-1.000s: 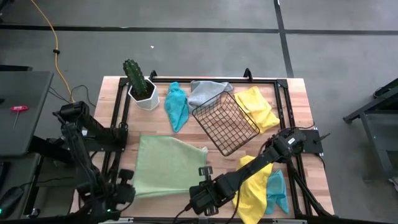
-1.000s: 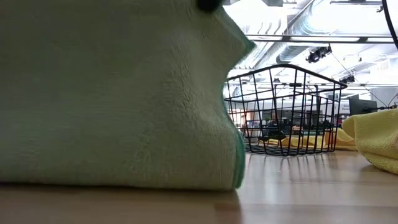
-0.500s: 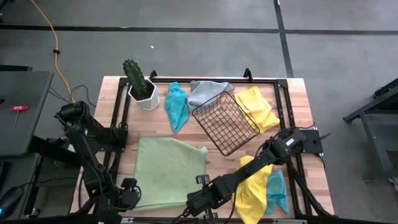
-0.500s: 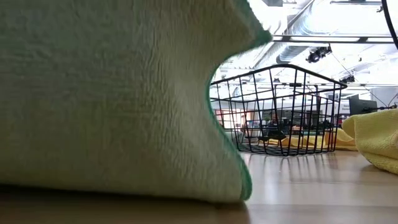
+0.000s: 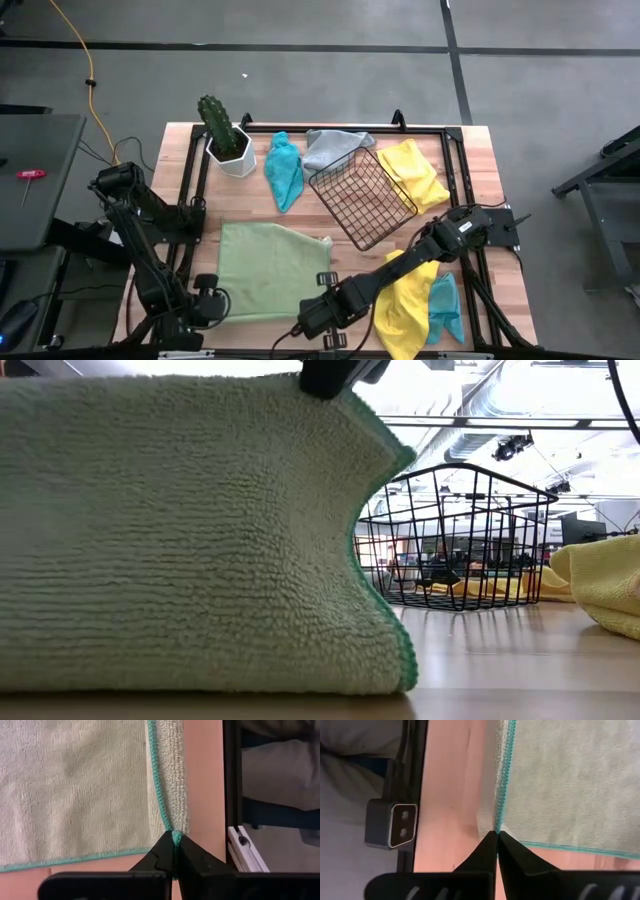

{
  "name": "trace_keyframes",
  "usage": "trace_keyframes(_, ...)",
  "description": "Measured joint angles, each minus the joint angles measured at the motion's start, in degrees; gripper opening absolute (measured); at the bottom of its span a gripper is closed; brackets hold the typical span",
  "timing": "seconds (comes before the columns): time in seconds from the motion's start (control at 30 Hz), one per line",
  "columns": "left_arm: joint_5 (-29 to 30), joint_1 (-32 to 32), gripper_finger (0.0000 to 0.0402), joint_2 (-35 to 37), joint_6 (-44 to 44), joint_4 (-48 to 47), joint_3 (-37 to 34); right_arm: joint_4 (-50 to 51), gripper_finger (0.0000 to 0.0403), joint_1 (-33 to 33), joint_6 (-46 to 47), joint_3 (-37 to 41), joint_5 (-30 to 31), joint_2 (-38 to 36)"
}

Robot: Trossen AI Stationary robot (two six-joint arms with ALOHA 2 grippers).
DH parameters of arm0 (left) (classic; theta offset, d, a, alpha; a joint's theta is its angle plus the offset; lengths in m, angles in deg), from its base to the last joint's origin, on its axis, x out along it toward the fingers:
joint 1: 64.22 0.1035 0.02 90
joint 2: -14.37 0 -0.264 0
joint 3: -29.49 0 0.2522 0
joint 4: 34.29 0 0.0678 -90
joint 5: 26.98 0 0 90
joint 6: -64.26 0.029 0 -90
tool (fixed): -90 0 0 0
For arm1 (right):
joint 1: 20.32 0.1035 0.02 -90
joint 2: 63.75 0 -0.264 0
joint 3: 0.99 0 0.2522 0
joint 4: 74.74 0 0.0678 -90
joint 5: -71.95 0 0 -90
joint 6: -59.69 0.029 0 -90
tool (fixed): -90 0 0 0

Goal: Fold microfiber towels
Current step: Fold the green microfiber towel

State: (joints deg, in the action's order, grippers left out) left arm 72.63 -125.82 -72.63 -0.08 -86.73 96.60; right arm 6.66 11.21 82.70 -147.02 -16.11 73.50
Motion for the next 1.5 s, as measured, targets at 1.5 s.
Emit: trace_keyframes(1.5,26.2,14.1,0.0,0.0,-13.5,-41.5,-2.2,7.0,0.0,-14.3,4.1,0.0,22.9,2.0)
